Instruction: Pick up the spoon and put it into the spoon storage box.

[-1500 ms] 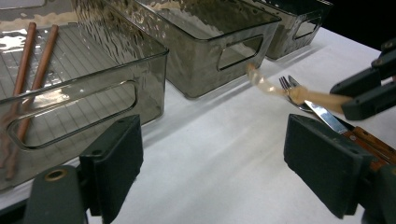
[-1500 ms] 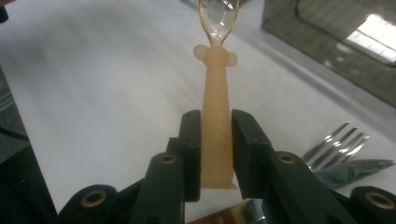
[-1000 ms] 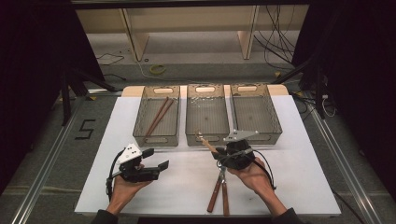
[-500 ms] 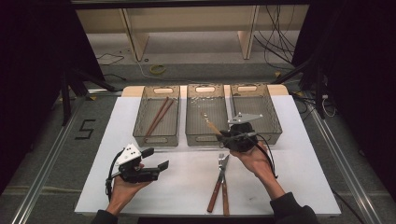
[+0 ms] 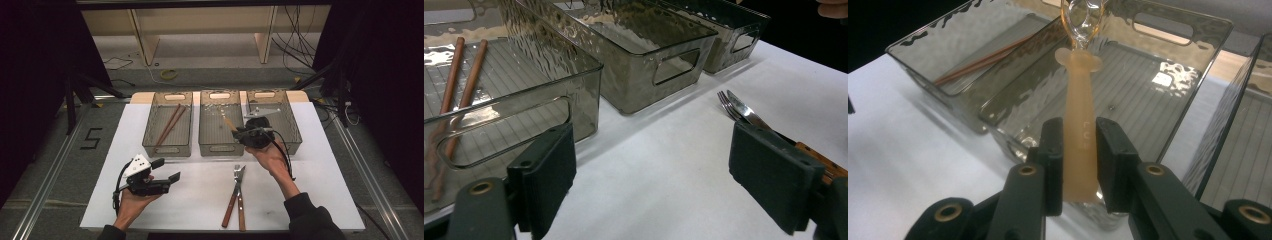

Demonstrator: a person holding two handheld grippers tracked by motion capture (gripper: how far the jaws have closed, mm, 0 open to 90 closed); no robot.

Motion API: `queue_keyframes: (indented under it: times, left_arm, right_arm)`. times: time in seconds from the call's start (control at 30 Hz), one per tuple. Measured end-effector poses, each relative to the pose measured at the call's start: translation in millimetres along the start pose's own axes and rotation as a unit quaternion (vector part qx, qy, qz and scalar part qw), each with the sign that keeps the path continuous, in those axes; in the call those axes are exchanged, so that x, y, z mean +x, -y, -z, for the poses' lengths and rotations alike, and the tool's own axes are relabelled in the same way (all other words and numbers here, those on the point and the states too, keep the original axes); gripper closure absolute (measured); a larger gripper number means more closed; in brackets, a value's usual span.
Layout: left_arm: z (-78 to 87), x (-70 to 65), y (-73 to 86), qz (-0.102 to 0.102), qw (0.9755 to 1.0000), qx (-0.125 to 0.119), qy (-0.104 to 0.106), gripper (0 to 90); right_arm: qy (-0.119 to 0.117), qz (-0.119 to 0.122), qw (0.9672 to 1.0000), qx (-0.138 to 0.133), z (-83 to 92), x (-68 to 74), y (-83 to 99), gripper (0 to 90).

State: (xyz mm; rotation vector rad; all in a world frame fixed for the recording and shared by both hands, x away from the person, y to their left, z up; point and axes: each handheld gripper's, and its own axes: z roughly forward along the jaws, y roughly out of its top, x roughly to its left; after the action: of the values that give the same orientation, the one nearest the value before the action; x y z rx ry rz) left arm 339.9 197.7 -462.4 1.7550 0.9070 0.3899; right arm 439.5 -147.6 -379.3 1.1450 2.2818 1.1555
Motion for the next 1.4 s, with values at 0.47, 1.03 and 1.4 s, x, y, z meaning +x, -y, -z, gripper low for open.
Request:
queue_keyframes:
  times: [0.47, 1.03, 1.4]
  left_arm:
    - [0.6, 0.6, 0.1, 0.002, 1.0000, -0.003, 0.000, 18.4]
    - [0.5, 1.4, 0.2, 0.003, 1.0000, -0.004, 0.000, 18.4]
    - [0.8, 1.9, 0.2, 0.002, 1.0000, -0.004, -0.001, 18.4]
  right_arm:
    - [0.013, -0.012, 0.9998, 0.007, -21.3, -7.9, -20.8, 75.4]
    - [0.026, -0.023, 0.9989, 0.033, -48.1, -12.3, -26.2, 75.4]
    - [0.024, -0.021, 0.9987, 0.041, -60.6, -6.4, -30.4, 75.4]
